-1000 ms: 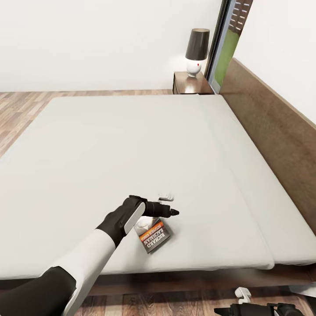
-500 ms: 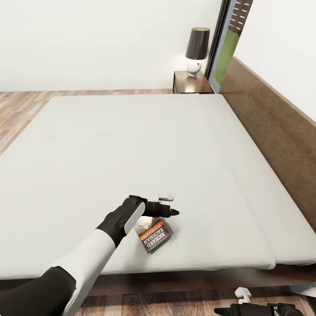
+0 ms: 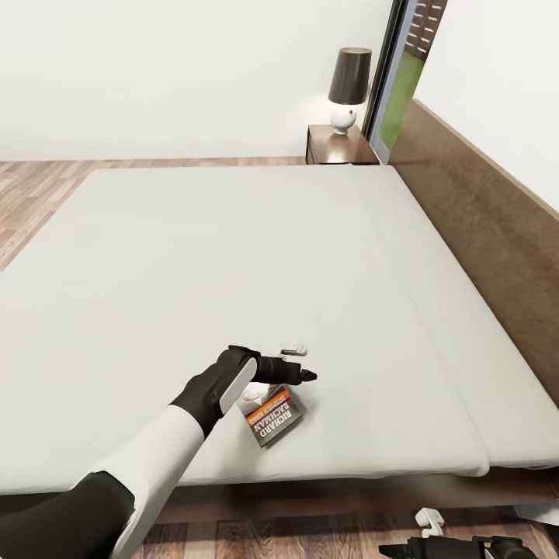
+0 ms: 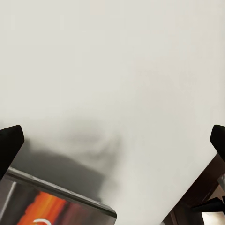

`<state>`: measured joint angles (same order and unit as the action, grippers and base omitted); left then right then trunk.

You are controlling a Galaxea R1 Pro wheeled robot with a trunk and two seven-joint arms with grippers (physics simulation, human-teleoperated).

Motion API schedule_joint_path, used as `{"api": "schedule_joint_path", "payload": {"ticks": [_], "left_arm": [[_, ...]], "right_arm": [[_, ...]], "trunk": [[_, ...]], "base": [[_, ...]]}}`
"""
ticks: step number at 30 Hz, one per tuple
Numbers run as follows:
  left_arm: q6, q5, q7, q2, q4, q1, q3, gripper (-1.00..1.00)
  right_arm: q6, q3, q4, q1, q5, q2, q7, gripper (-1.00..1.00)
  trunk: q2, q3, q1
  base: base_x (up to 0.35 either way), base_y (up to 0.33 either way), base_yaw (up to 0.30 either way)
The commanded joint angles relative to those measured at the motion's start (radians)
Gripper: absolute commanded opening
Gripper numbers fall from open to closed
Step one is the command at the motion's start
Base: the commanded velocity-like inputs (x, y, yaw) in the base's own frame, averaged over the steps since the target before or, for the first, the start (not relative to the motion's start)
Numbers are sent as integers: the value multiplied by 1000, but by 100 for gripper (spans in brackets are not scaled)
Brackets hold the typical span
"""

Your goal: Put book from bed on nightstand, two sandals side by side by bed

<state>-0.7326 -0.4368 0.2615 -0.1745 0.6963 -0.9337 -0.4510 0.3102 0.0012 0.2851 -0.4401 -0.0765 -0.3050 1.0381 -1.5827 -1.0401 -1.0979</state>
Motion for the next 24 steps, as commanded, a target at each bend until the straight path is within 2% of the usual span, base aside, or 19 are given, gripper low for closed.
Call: {"api": "schedule_joint_path", "payload": {"ticks": [1,7,11,24], "left_arm": [[-4,1,2,0,0,-1,0,100],[-4,1,2,0,0,-1,0,100],[-4,1,2,0,0,-1,0,100],[-4,1,2,0,0,-1,0,100]], "right_arm": [[10,0,0,0,-8,0,2,100],[10,0,0,0,-8,0,2,100],[10,0,0,0,-8,0,2,100],[10,0,0,0,-8,0,2,100]], "trunk": [[0,-1,0],[0,-1,0],[-28,-13,-15],[-28,-13,-15]], "base": [[0,0,0],[0,0,0],[0,0,0],[0,0,0]]}}
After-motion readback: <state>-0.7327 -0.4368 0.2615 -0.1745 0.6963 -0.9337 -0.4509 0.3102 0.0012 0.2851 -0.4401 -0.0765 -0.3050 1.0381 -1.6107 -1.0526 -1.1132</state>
